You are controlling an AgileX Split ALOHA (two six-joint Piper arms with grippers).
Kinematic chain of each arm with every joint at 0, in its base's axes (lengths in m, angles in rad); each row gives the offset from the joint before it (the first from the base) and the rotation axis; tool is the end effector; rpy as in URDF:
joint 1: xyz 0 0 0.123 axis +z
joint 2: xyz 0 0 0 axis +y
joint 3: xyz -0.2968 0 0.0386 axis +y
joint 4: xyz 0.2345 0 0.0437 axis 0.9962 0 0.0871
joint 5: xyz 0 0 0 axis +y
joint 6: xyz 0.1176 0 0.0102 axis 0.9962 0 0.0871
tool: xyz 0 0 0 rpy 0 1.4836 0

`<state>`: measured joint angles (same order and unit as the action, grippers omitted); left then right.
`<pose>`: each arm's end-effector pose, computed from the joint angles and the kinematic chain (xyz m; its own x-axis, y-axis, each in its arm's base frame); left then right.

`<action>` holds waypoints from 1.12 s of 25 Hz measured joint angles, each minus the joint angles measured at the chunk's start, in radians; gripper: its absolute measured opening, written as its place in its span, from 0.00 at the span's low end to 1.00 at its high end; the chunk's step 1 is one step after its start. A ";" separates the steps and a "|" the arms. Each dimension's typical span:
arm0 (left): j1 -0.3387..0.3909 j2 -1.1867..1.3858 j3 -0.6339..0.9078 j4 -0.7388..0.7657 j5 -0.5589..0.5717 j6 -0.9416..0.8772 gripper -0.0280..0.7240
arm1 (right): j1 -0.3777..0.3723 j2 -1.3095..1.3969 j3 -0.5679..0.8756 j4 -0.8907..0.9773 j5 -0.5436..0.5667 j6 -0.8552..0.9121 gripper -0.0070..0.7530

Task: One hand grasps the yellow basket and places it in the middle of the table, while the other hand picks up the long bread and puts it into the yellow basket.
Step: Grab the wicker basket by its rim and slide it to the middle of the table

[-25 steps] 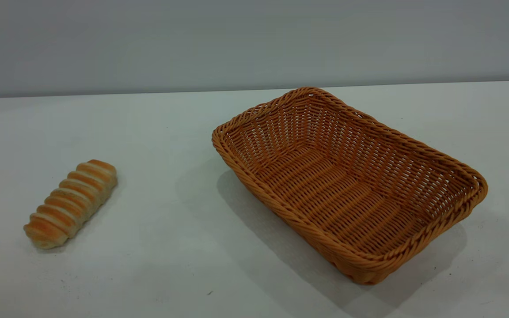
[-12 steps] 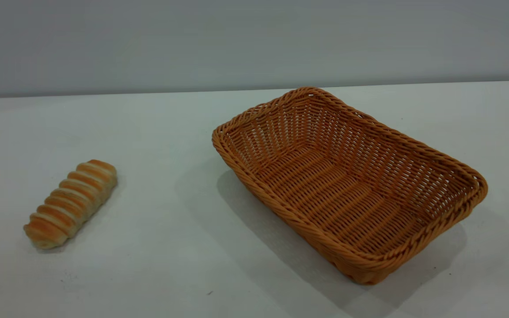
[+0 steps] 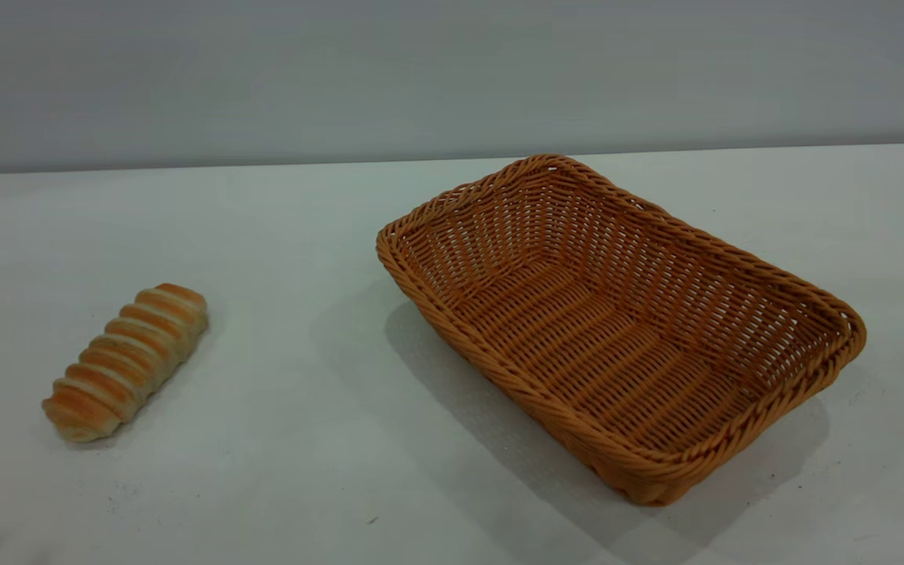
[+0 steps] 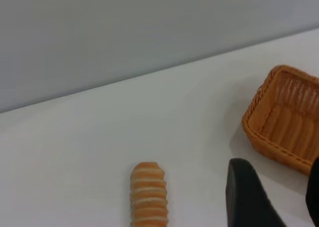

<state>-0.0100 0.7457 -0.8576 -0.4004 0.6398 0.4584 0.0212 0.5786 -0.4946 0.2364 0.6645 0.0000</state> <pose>0.1417 -0.0289 0.3774 -0.3584 0.1307 -0.9244 0.2731 0.9615 0.0301 0.1027 0.0192 0.2710 -0.6180 0.1713 -0.7673 -0.0214 0.9720 0.2342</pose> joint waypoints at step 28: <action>0.000 0.862 -0.341 -0.327 -0.246 0.487 0.53 | 0.000 0.797 -0.008 0.557 -0.261 -0.238 0.63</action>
<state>-0.0100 1.6076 -1.1987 -0.7274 0.3937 0.9455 0.0212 1.3759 -0.5028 0.7930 0.4040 -0.2376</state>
